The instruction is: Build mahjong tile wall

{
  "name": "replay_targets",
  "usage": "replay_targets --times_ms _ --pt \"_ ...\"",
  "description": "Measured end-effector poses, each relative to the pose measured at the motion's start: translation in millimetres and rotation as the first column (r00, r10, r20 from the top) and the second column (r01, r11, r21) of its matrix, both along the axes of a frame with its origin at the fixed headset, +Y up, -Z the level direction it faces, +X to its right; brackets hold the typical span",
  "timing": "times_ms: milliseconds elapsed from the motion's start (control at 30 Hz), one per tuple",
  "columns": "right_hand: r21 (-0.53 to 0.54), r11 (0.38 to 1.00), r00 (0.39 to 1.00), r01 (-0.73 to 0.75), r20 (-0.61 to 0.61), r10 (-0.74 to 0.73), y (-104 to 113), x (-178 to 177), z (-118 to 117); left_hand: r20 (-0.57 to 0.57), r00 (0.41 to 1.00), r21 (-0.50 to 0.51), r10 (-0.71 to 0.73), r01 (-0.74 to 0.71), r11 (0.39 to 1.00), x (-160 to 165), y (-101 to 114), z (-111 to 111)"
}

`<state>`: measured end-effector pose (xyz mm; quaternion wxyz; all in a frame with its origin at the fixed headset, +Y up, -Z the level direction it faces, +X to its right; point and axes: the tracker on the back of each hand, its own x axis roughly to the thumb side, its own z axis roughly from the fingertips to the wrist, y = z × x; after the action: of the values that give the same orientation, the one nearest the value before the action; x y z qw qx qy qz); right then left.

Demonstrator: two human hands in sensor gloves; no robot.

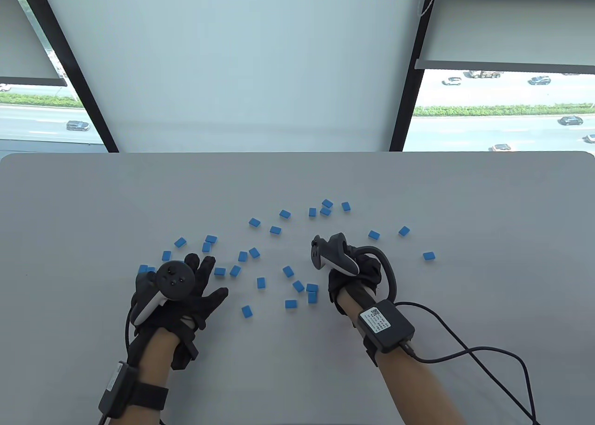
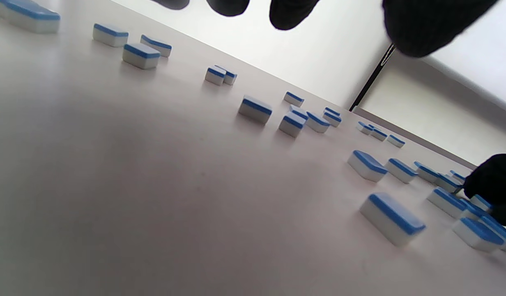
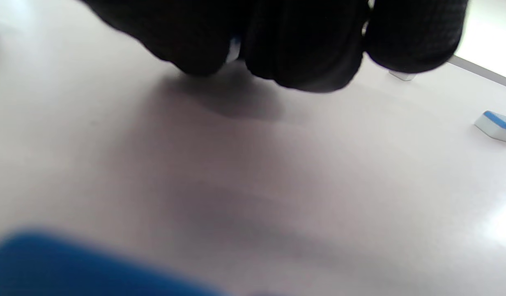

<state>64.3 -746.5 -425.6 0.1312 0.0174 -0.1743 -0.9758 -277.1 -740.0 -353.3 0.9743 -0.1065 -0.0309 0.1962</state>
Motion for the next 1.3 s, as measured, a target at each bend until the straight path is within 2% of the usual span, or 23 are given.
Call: replay_targets --times_ms 233,467,633,900,1067,1133,1300 --pt "0.047 0.998 0.997 0.035 -0.068 -0.031 27 11 13 -0.004 1.0 0.005 0.001 -0.001 1.0 -1 1 0" --pt "0.14 0.987 0.977 0.077 -0.207 -0.047 58 32 50 -0.004 1.0 0.002 -0.004 0.004 1.0 -1 0 2" --pt "0.168 0.973 0.964 0.16 -0.238 -0.118 64 56 72 -0.007 1.0 -0.002 -0.006 0.006 1.0 -1 0 2" --pt "0.211 0.941 0.946 0.265 -0.247 -0.211 53 84 101 -0.008 1.0 0.008 -0.001 0.001 1.0 -2 3 4" --pt "0.076 0.97 0.951 0.231 -0.226 -0.209 36 87 109 -0.006 1.0 0.009 0.0 0.0 1.0 -1 3 5" --pt "-0.011 0.981 0.961 0.194 -0.197 -0.192 25 86 109 -0.007 1.0 0.009 0.002 -0.002 1.0 -1 3 5" --pt "-0.003 0.99 0.974 0.14 -0.181 -0.138 16 86 107 -0.004 1.0 0.006 0.001 -0.001 1.0 0 3 5"
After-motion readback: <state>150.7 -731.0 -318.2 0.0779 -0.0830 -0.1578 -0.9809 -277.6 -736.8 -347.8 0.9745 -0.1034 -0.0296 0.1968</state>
